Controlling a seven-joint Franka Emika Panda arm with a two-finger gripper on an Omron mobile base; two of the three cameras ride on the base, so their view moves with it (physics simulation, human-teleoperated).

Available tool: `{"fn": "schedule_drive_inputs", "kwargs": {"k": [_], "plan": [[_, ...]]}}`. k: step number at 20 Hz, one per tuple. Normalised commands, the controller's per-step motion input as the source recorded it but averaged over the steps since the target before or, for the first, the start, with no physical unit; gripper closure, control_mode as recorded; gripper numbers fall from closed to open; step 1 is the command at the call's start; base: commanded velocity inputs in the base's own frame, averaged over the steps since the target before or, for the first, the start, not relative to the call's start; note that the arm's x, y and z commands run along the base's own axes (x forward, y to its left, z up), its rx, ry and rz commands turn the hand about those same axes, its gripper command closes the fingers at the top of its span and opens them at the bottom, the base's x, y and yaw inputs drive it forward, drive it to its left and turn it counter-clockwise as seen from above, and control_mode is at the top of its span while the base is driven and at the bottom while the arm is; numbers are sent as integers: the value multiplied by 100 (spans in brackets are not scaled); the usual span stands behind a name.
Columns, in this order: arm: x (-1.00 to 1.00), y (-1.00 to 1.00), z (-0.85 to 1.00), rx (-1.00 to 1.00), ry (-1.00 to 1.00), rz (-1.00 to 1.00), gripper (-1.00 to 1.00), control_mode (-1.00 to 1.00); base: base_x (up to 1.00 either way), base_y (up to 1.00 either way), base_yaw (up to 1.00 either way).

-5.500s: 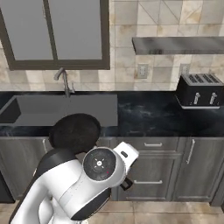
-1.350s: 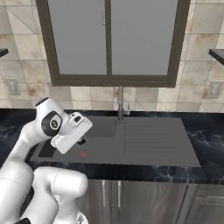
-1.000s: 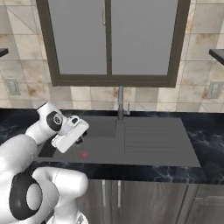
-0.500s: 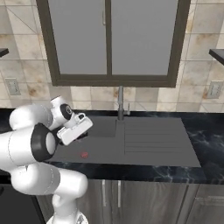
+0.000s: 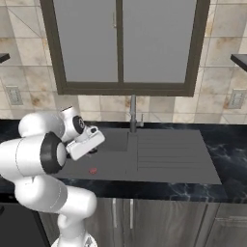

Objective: Move the pot and pan from the stove into the sink.

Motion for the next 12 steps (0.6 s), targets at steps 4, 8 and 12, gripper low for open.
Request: {"fn": "schedule_drive_inputs", "kwargs": {"k": [4, 8, 12], "plan": [[33, 3, -44, 0, -7, -4, 100, -100, 0, 0, 0], [49, 4, -42, 0, -7, -6, 100, -100, 0, 0, 0], [35, 2, -25, 0, -4, -3, 100, -100, 0, 0, 0]]}}
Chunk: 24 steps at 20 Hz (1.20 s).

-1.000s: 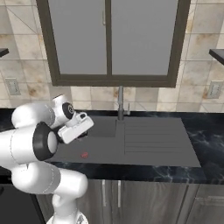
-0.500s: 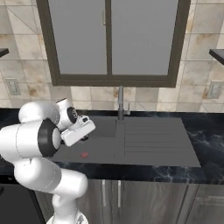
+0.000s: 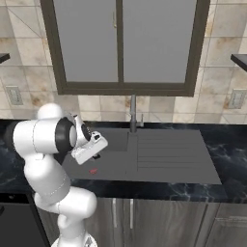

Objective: Move the pot and pan from the stove into the sink.

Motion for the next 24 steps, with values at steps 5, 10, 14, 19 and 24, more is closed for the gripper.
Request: {"fn": "schedule_drive_inputs", "kwargs": {"k": [5, 10, 14, 19, 24], "plan": [[17, 1, -13, 0, -2, 0, 100, -100, 0, 0, 0], [9, 0, -52, 0, -7, 0, 100, -100, 0, 0, 0], [12, 0, -42, 0, -8, 0, 100, -100, 0, 0, 0], [14, 2, -19, 0, -8, 0, -100, -100, 0, 0, 0], [10, 6, 30, 2, -7, -4, -100, -100, 0, 0, 0]]}}
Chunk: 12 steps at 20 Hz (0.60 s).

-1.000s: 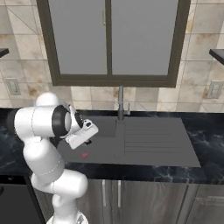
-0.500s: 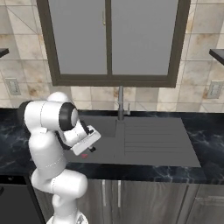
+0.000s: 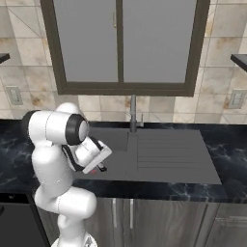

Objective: Move the pot and pan from the stove into the sink.

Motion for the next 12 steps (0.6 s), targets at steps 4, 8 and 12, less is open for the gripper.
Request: {"fn": "schedule_drive_inputs", "kwargs": {"k": [4, 8, 12], "plan": [[0, 9, 94, 3, -5, -10, -100, -100, 0, 0, 0], [0, 6, 100, 3, -2, -12, -100, -100, 0, 0, 0], [-10, 0, 100, 3, 4, -14, -100, -100, 0, 0, 0]]}}
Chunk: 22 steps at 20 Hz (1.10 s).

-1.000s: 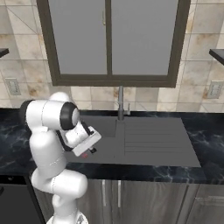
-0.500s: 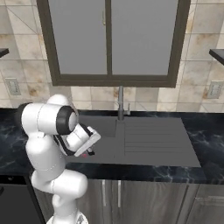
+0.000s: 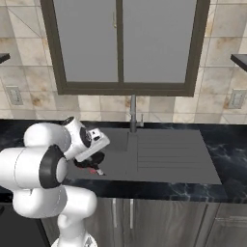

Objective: Move the pot and pan from the stove into the sink.

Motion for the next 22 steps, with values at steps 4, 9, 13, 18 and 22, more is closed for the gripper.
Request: {"fn": "schedule_drive_inputs", "kwargs": {"k": [4, 9, 13, 18, 22], "plan": [[-22, -3, 92, 2, 13, -14, -100, -100, 0, 0, 0], [-30, -8, 89, 1, 17, -12, -100, -100, 0, 0, 0], [-59, -22, 67, 1, 5, -10, -100, -100, 0, 0, 0], [-88, -32, 50, 5, -7, -2, -100, -100, 0, 0, 0], [-96, -35, 30, 7, -26, 0, -100, -100, 0, 0, 0]]}}
